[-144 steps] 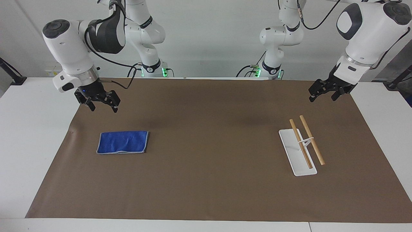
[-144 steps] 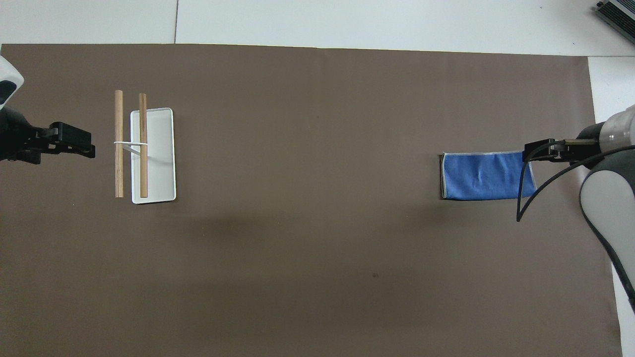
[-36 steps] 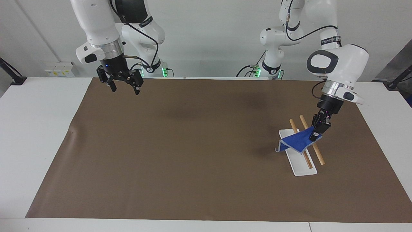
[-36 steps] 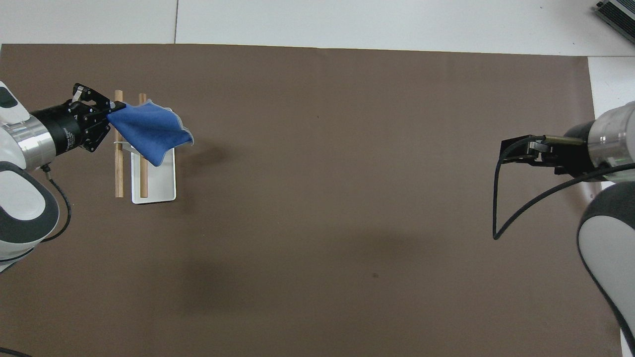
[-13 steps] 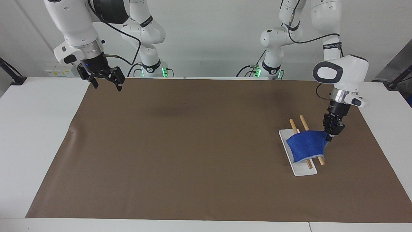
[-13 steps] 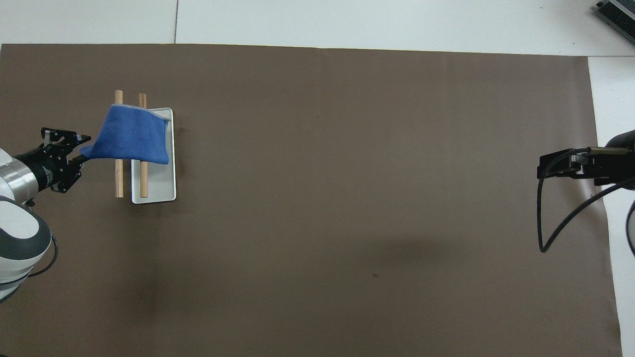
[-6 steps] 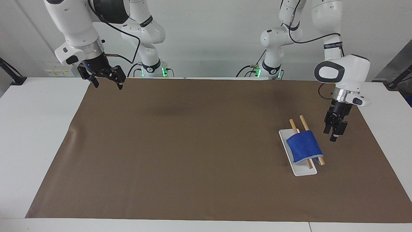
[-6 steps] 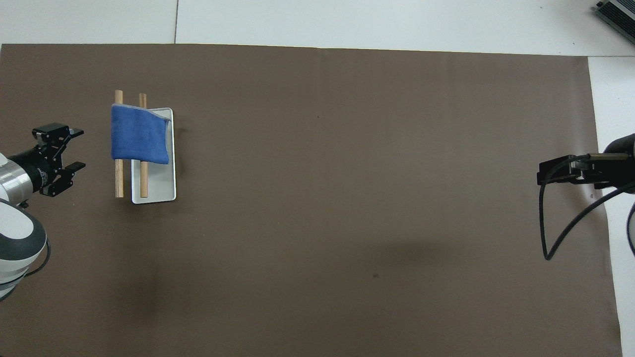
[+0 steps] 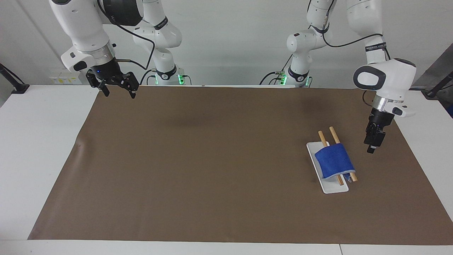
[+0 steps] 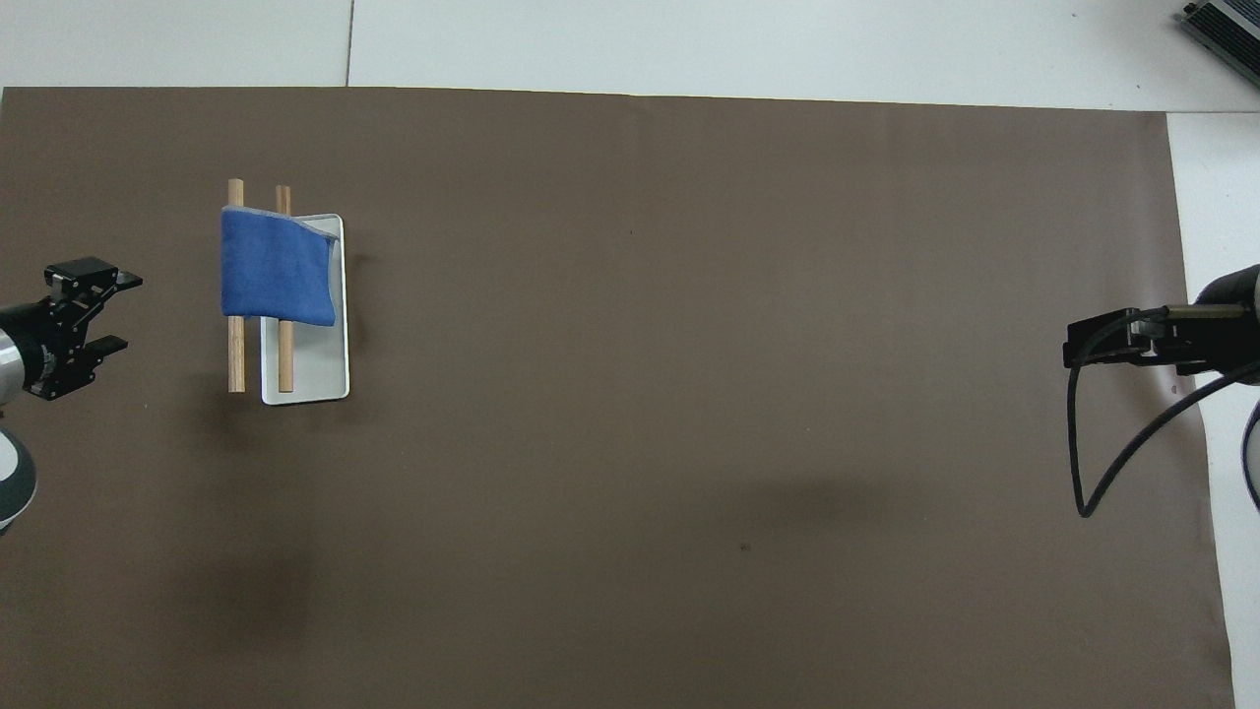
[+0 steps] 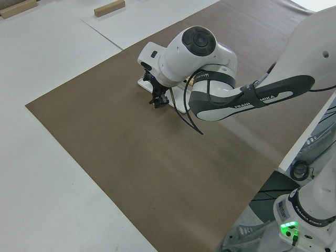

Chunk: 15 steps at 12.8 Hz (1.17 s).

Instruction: Right arm passes towel to left arm to hang

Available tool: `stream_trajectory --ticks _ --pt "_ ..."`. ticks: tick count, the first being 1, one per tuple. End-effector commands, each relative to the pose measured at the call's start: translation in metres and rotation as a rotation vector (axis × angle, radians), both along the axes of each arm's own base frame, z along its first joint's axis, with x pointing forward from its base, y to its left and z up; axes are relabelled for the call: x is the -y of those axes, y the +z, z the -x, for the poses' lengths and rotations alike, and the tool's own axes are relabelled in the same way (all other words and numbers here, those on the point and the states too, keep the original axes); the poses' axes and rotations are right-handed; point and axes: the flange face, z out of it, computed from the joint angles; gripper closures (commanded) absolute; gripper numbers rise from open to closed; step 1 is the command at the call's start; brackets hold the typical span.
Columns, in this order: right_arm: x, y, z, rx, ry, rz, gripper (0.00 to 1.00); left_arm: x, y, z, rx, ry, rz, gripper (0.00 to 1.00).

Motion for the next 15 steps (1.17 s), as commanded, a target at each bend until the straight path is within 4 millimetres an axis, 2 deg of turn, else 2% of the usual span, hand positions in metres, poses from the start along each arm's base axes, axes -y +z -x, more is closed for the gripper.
stream_trajectory --ticks 1,3,6,11,15 --pt "0.003 0.001 0.006 0.007 0.016 -0.007 0.0 -0.016 0.033 -0.009 -0.081 -0.117 -0.095 0.14" --pt "0.001 0.003 0.004 0.021 0.018 -0.007 0.0 -0.018 0.066 -0.02 -0.126 -0.182 -0.15 0.11" --pt "-0.004 0.005 -0.001 0.063 0.022 -0.006 0.0 0.001 0.114 -0.032 -0.228 -0.29 -0.218 0.11" --pt "-0.004 0.003 0.0 0.047 0.024 -0.006 0.0 0.079 0.179 -0.035 -0.298 -0.451 -0.224 0.09" --pt "-0.004 0.003 0.001 0.038 0.023 -0.006 0.0 0.141 0.21 -0.029 -0.33 -0.564 -0.235 0.07"
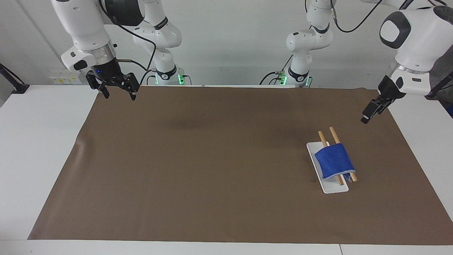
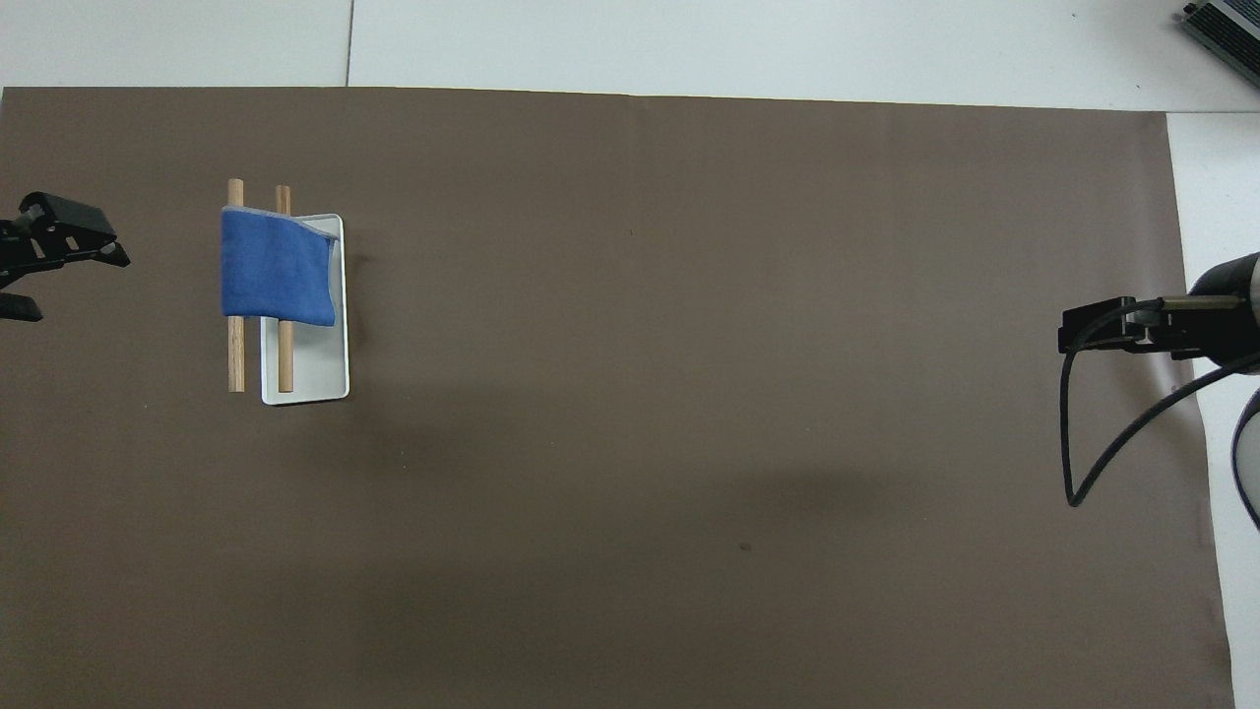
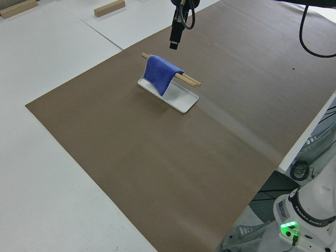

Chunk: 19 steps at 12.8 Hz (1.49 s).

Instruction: Right arm passes towel to left arm to hang

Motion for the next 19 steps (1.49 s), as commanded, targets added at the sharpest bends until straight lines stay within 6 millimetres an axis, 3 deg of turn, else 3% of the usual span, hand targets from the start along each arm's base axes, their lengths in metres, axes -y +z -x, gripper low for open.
stream_trajectory --ticks 1,3,5,10,13,19 --pt "0.001 0.0 0.006 -0.009 0.012 -0.006 0.0 0.031 0.02 0.005 -0.04 -0.077 -0.026 0.07" --pt "0.0 0.0 0.007 -0.011 -0.009 -0.006 0.0 0.047 0.024 0.01 -0.063 -0.192 -0.032 0.06" --pt "0.0 -0.001 0.008 -0.022 -0.02 -0.006 0.0 0.046 0.032 0.014 -0.082 -0.283 -0.04 0.05" --pt "0.002 -0.001 0.009 -0.028 -0.022 -0.006 0.0 0.043 0.031 0.015 -0.103 -0.334 -0.09 0.0" --pt "0.005 -0.001 0.009 -0.028 -0.028 -0.006 0.0 0.033 0.026 0.017 -0.124 -0.356 -0.092 0.0" --pt "0.006 -0.001 0.009 -0.026 -0.031 -0.006 0.0 0.035 0.001 0.011 -0.125 -0.38 -0.104 0.0"
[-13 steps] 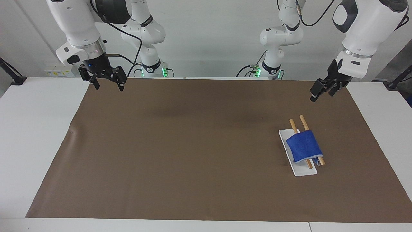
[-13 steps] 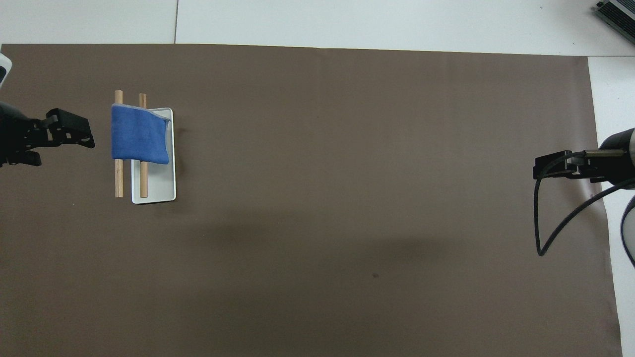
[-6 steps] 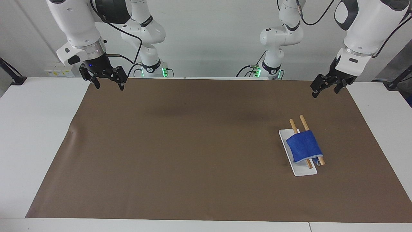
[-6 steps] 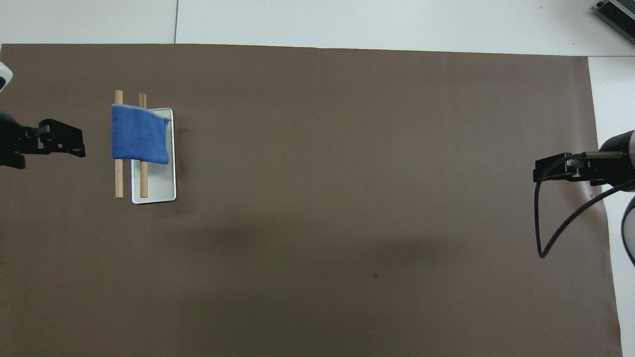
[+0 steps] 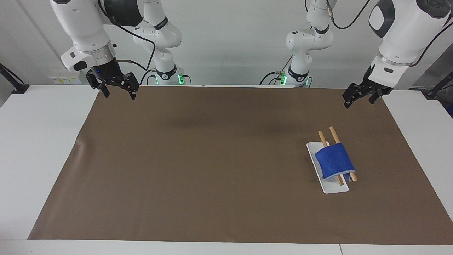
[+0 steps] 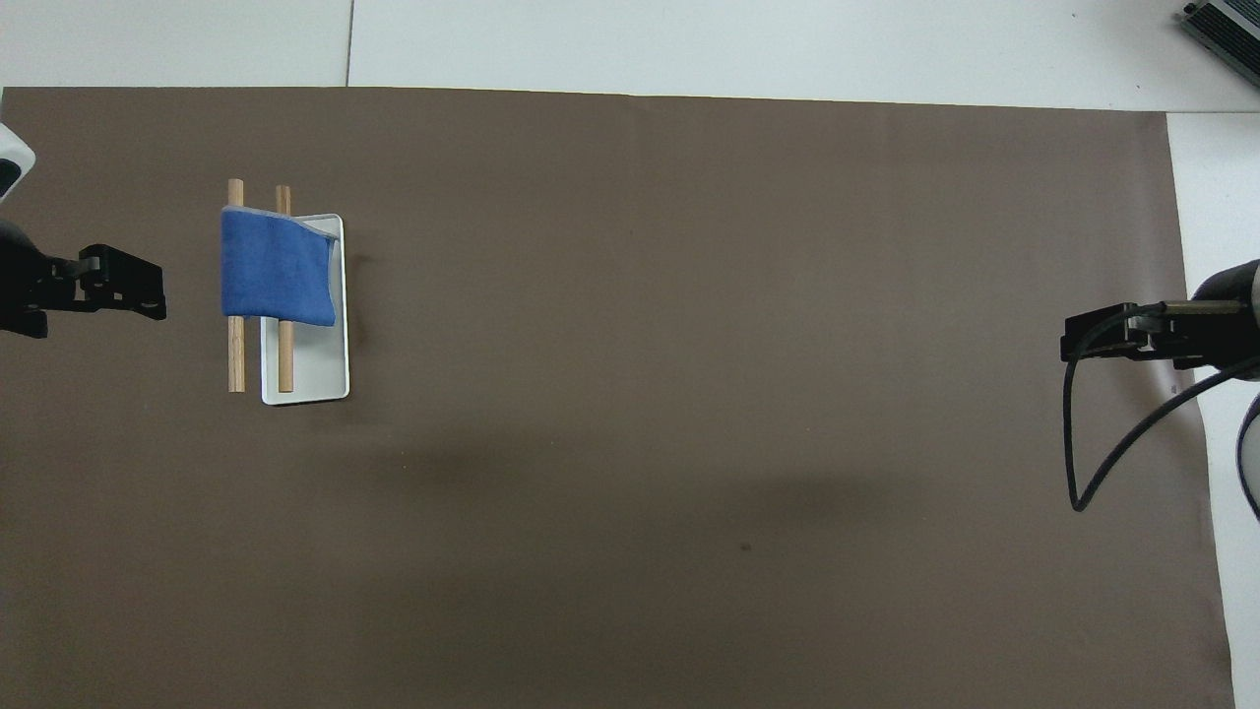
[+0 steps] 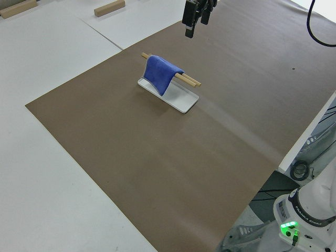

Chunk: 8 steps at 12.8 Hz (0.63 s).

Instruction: Right arm passes towel to left arm to hang

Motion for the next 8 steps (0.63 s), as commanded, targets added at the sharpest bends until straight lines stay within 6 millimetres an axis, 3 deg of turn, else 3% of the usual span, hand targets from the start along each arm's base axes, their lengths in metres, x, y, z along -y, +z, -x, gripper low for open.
stream_trajectory --ticks 1,8 --pt "0.0032 0.0011 0.0064 -0.002 -0.019 -0.006 0.0 -0.0004 -0.0172 -0.0011 0.011 -0.023 -0.018 0.01" --pt "0.009 0.0011 0.0066 -0.002 -0.031 -0.006 0.0 -0.0017 -0.0087 0.0005 0.034 -0.09 -0.017 0.0"
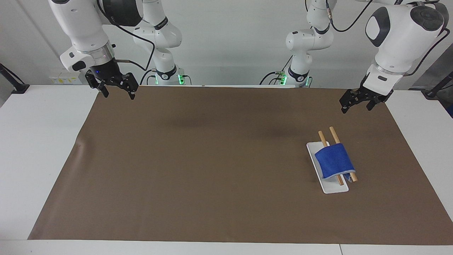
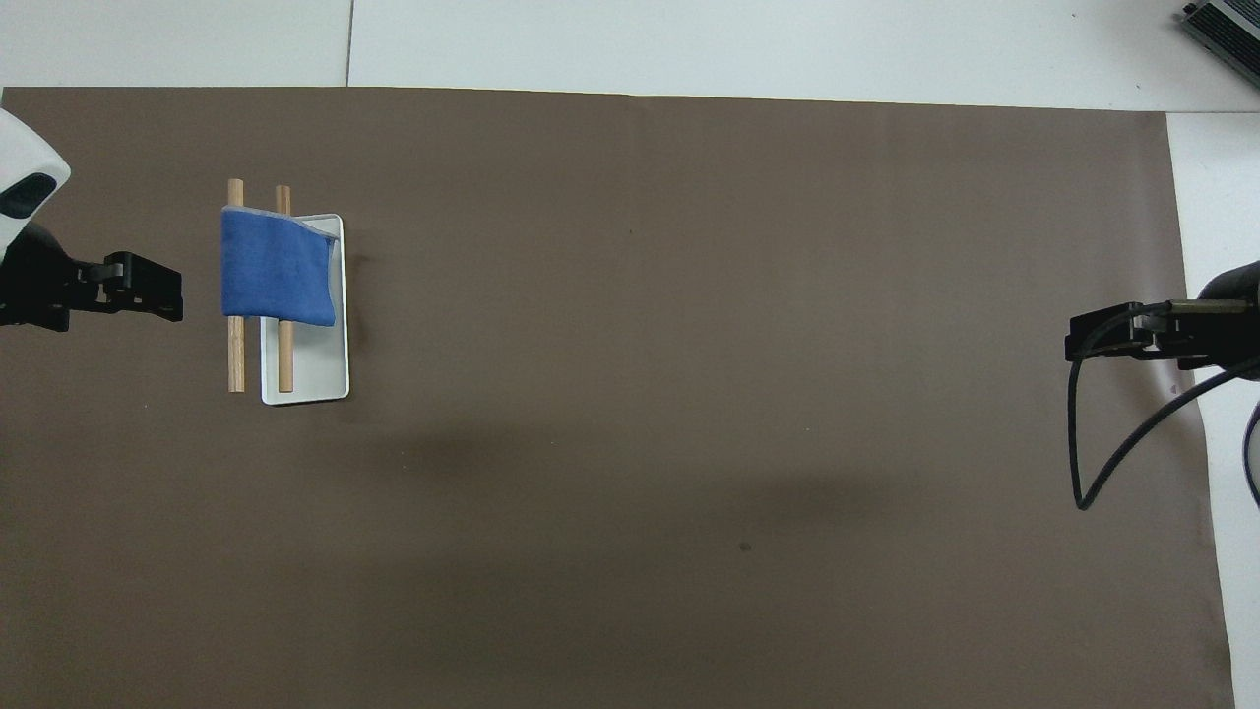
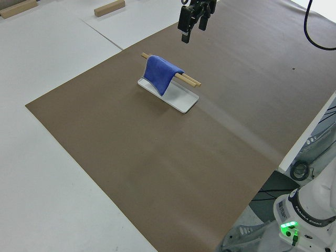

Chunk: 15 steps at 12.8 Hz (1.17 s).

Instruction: Right arm passes towel to left arm to hang

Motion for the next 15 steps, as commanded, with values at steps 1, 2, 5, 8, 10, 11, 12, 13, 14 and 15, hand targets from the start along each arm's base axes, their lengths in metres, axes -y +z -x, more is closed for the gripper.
stream_trajectory --ticks 1,2,5,8,10,11,12,13,14,15 --pt "0.004 0.002 0.006 0.002 -0.021 -0.006 0.0 -0.001 0.007 0.004 0.026 -0.02 -0.016 0.0" --pt "0.004 0.002 0.005 0.007 -0.021 -0.006 0.0 0.003 0.007 0.006 0.026 -0.024 -0.016 0.0" --pt "0.003 0.002 0.005 0.008 -0.023 -0.006 0.0 0.006 0.012 0.008 0.034 -0.023 -0.016 0.0" --pt "-0.001 0.002 0.005 0.008 -0.015 -0.006 0.0 0.006 0.013 0.007 0.04 -0.026 -0.016 0.0" --pt "-0.004 0.002 0.005 0.007 -0.012 -0.006 0.0 0.004 0.014 0.007 0.043 -0.017 -0.014 0.0" --pt "-0.005 0.002 0.005 0.007 -0.01 -0.006 0.0 0.0 0.015 0.006 0.051 -0.016 -0.014 0.0" --pt "-0.005 0.002 0.005 0.007 -0.009 -0.005 0.0 0.0 0.015 0.004 0.061 -0.015 -0.013 0.0" --pt "-0.007 0.003 0.006 0.008 -0.006 -0.005 0.0 0.0 0.015 0.004 0.068 -0.015 -0.012 0.0" --pt "-0.007 0.003 0.006 0.007 -0.006 -0.005 0.0 0.007 0.016 0.005 0.071 -0.021 -0.012 0.0" --pt "-0.007 0.003 0.006 0.008 -0.006 -0.005 0.0 0.006 0.015 0.004 0.068 -0.018 -0.01 0.0"
